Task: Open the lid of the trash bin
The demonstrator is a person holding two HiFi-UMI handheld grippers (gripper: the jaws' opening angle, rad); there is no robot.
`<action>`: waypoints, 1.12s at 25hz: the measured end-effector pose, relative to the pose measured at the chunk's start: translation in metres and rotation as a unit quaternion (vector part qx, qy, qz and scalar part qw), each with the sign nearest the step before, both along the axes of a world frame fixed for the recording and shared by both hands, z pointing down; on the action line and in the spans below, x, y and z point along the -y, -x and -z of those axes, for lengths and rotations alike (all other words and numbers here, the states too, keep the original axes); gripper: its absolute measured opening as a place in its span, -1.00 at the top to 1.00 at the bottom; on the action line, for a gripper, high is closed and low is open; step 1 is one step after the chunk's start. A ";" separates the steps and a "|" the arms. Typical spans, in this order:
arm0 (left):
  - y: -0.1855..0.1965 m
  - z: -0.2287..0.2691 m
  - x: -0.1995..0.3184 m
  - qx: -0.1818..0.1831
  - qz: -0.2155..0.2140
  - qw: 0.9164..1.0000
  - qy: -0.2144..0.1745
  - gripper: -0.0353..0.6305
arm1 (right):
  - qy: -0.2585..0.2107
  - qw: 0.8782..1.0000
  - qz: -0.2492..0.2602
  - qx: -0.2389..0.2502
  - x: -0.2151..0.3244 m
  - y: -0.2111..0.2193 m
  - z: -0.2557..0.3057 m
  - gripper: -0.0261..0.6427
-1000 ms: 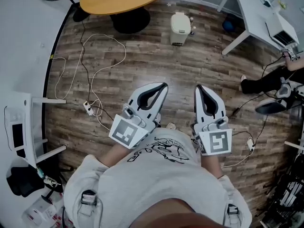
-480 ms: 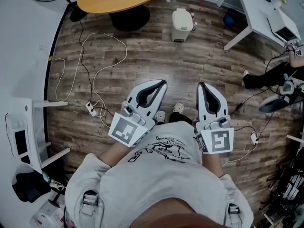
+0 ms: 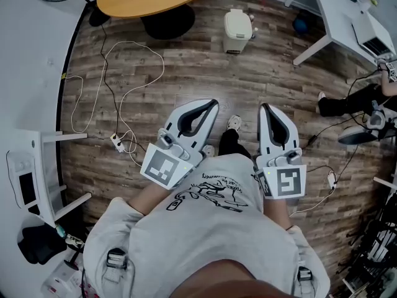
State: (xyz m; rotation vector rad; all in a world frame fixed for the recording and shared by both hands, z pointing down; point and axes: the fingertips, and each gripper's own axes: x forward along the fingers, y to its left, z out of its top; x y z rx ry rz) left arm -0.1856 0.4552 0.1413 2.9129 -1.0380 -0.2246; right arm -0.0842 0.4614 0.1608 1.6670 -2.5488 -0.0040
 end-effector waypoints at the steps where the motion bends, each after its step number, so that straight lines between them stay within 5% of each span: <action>1: -0.004 -0.002 0.005 0.003 0.000 1.000 0.005 0.84 | 0.000 1.000 -0.001 0.001 0.005 -0.003 0.000 0.90; 28: -0.157 -0.002 0.181 0.031 0.021 0.999 0.005 0.84 | 0.016 0.999 0.024 0.014 0.180 -0.155 -0.009 0.90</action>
